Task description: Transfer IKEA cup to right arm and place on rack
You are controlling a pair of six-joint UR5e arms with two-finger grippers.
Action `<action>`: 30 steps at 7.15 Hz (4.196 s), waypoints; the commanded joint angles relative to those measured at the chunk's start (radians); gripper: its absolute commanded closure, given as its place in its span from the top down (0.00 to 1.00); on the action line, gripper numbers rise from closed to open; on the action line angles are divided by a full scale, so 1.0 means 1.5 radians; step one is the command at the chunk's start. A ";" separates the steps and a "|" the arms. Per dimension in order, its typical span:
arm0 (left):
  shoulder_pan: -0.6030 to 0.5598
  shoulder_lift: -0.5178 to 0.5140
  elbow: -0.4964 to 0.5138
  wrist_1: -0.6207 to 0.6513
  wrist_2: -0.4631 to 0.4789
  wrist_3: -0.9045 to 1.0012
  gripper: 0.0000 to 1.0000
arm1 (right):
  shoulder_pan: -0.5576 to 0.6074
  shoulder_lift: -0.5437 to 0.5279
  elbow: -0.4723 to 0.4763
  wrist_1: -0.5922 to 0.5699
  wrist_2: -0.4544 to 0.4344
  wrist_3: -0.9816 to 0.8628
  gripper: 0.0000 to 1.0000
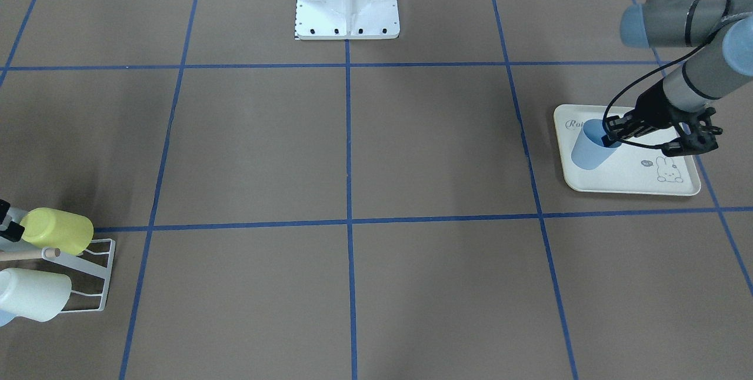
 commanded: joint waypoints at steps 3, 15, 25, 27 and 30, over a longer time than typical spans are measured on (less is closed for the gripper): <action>0.009 -0.038 -0.073 -0.009 -0.011 -0.052 0.00 | -0.092 -0.004 0.122 0.003 -0.022 0.214 0.98; 0.174 -0.187 0.055 -0.717 0.038 -0.855 0.00 | -0.421 0.011 0.251 0.495 -0.294 0.777 0.98; 0.403 -0.266 0.164 -1.267 0.462 -1.311 0.00 | -0.486 0.033 0.182 0.783 -0.375 0.842 0.96; 0.407 -0.276 0.166 -1.272 0.474 -1.337 0.00 | -0.493 0.049 0.178 0.792 -0.375 0.846 0.96; 0.418 -0.294 0.169 -1.272 0.494 -1.338 0.00 | -0.500 0.064 0.177 0.792 -0.376 0.846 0.97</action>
